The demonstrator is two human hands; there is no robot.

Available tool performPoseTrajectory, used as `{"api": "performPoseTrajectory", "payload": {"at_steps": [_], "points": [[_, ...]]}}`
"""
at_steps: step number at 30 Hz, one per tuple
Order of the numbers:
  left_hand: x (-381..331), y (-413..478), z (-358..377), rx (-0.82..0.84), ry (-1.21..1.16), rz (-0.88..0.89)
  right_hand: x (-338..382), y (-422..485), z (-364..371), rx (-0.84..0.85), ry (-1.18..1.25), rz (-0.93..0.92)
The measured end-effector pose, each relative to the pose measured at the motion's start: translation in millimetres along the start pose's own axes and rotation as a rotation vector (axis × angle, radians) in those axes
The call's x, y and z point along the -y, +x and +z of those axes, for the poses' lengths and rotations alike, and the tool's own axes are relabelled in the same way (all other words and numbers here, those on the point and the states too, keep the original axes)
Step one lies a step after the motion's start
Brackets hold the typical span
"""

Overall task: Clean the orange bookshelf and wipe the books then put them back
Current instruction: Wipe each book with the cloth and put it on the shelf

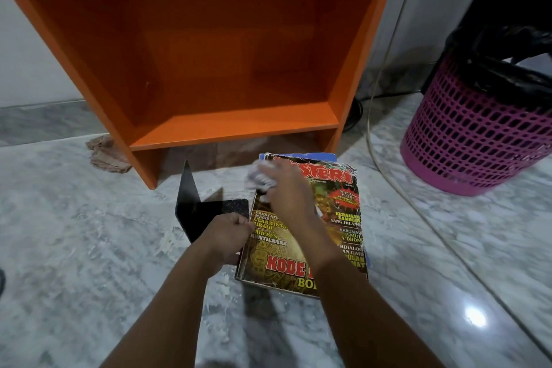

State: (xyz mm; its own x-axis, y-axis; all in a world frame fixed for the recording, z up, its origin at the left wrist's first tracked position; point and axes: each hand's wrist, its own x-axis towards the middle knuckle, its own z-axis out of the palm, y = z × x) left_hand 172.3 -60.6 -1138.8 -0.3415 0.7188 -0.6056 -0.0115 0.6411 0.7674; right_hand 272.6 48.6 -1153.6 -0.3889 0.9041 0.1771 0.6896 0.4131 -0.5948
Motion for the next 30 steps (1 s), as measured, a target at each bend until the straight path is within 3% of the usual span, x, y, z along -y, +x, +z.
{"api": "performPoseTrajectory", "payload": {"at_steps": [2,5,8,10,13,17,19,22,27,30], "points": [[1,0,-1,0.006,-0.008,-0.001,-7,-3,11,0.009,-0.068,-0.044],[3,-3,-4,0.020,0.014,-0.002,-46,10,-4,-0.116,-0.138,0.177],[1,-4,-7,0.018,0.020,0.004,-85,26,-39,-0.252,0.051,0.471],[0,-3,-9,0.016,-0.006,0.006,-94,23,-59,-0.376,0.138,0.553],[-4,0,-9,0.009,-0.089,0.012,-69,-3,-67,-0.422,0.216,0.450],[-14,4,-3,-0.010,-0.201,-0.015,-1,-48,-33,-0.160,0.467,0.362],[-17,5,-3,-0.023,-0.216,-0.015,31,-76,-10,-0.049,0.262,0.272],[-12,6,-2,-0.047,-0.223,-0.040,34,-107,2,-0.077,0.027,0.088],[-14,5,1,-0.042,-0.227,-0.089,-47,-94,-39,-0.221,-0.022,0.499],[-18,7,1,0.013,-0.213,-0.118,-62,-96,-60,-0.358,0.103,0.521]]}}
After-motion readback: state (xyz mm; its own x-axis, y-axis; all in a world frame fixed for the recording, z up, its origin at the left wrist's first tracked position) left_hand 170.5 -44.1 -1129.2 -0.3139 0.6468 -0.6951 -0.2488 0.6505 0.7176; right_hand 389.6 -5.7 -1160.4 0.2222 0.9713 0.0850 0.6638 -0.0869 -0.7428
